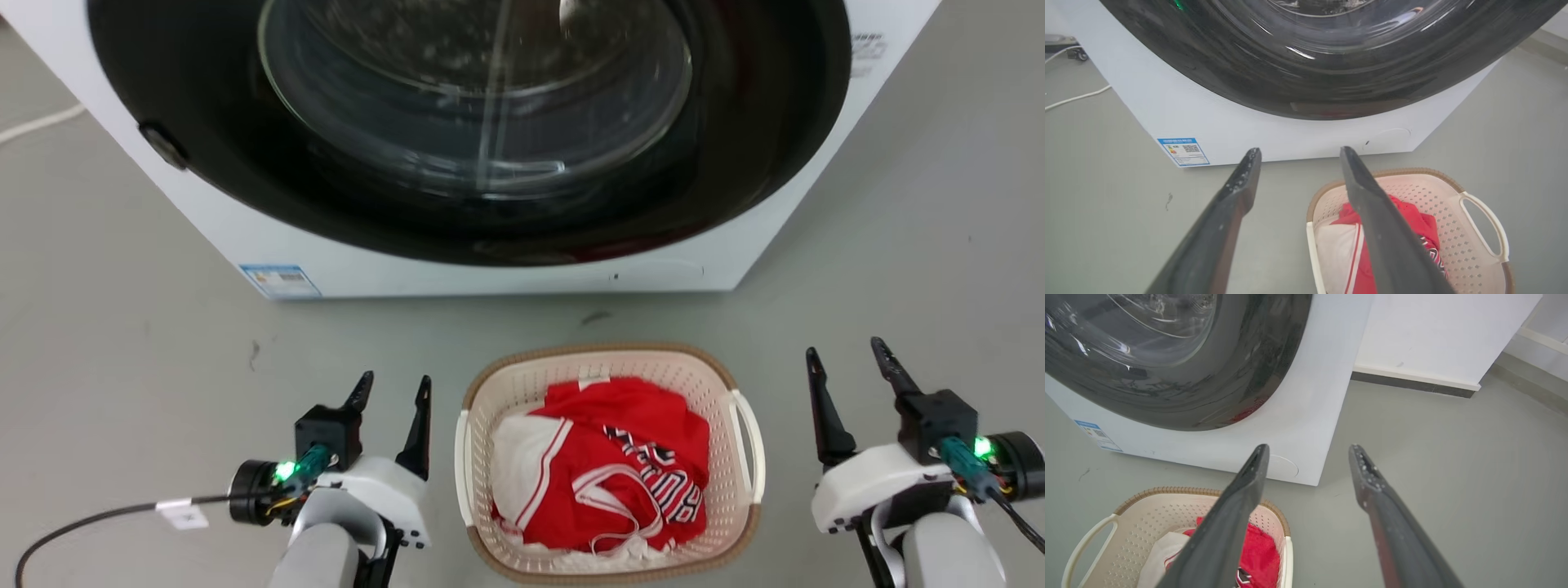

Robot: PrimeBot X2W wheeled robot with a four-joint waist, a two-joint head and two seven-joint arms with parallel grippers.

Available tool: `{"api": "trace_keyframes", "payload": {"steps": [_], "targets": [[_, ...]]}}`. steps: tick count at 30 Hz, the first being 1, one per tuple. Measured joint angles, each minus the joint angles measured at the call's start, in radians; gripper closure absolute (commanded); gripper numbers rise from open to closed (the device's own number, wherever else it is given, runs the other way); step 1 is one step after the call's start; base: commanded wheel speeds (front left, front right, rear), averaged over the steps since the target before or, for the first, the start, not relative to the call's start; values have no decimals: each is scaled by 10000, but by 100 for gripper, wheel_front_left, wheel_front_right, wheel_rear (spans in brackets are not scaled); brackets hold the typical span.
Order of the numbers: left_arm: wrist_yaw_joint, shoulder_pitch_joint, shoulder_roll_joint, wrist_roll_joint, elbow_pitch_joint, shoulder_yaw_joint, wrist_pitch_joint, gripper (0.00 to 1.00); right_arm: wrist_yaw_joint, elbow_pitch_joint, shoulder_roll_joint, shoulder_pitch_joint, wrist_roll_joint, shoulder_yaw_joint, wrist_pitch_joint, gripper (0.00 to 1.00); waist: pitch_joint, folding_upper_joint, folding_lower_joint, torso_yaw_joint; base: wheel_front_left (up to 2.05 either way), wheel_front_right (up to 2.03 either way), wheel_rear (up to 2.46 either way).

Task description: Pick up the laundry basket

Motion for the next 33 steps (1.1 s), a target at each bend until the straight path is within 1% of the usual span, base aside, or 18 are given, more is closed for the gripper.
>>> {"api": "trace_keyframes", "payload": {"steps": [3,4,7,15,25,33], "targets": [[-105,-551,0,-125,811,-194,0,0,0,617,2,-417,-211,77,0,0,549,0,0,-67,0,0,0],[-188,-1094,0,-211,1570,-430,2,0,0,1235,-27,-892,-360,102,0,0,1071,0,0,-130,0,0,0],[-291,-1605,0,-347,2307,-736,2,0,0,1967,-151,-1293,-391,184,2,0,1560,0,0,-169,0,0,0],[-360,-2691,0,-959,4010,-1620,2,0,0,3720,-430,-2354,-412,341,2,0,2649,0,0,-148,0,0,0],[-441,-3746,0,-1779,5085,-2520,2,0,0,5287,-593,-3246,-343,364,0,0,3885,0,-1,-23,0,0,0],[-470,-4324,-2,-2274,5505,-3104,2,0,0,5985,-585,-3793,-293,669,0,0,4693,-1,0,-2,0,0,0]]}}
